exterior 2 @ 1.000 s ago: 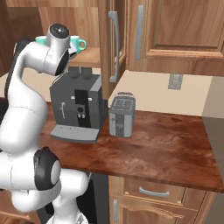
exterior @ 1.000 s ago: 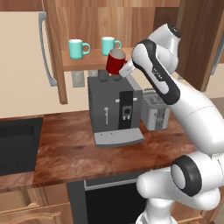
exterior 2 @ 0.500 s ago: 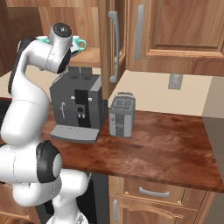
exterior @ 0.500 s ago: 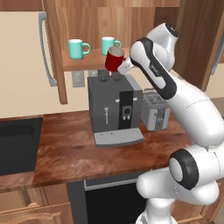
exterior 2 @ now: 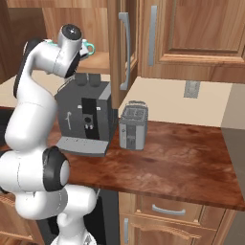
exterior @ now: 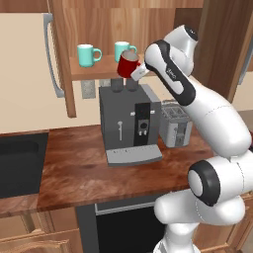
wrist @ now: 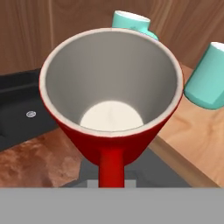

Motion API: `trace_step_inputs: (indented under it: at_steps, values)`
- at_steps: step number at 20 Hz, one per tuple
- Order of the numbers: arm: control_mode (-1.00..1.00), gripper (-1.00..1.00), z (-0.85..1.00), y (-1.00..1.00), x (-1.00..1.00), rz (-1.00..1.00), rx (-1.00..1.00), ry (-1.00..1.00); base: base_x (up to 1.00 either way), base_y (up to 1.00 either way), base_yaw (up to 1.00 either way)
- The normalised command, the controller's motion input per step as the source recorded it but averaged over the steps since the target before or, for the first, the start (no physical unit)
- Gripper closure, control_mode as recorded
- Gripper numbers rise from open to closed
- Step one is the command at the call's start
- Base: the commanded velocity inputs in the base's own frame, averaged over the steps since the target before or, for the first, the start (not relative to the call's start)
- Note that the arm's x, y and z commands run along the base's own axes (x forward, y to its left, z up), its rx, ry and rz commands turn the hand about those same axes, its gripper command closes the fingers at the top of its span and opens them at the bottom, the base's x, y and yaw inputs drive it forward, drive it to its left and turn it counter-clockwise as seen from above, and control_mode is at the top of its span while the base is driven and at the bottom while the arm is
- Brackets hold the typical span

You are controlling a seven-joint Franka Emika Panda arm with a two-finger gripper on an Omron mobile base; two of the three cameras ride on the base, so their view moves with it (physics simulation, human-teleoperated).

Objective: Pick the mug on the counter and place it in the cabinet with the handle facing the right, like the mugs already inside.

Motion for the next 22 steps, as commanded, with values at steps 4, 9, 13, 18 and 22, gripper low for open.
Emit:
trace_step_inputs:
  at_steps: [4, 9, 13, 18, 22]
  values:
    - [-1.00, 1.00, 0.02, 0.00, 0.21, 0.00, 0.01, 0.00, 0.00, 0.00, 0.00]
    - [-1.00, 1.00, 0.01, 0.02, 0.18, 0.00, 0.01, -0.01, 0.00, 0.00, 0.00]
    - [-1.00, 1.00, 0.00, 0.02, 0.16, 0.00, 0.01, -0.02, 0.00, 0.00, 0.00]
    - [-1.00, 1.00, 0.00, 0.04, 0.19, 0.00, 0.01, -0.01, 0.00, 0.00, 0.00]
    - [-1.00, 1.00, 0.00, 0.05, 0.20, 0.00, 0.01, -0.01, 0.00, 0.00, 0.00]
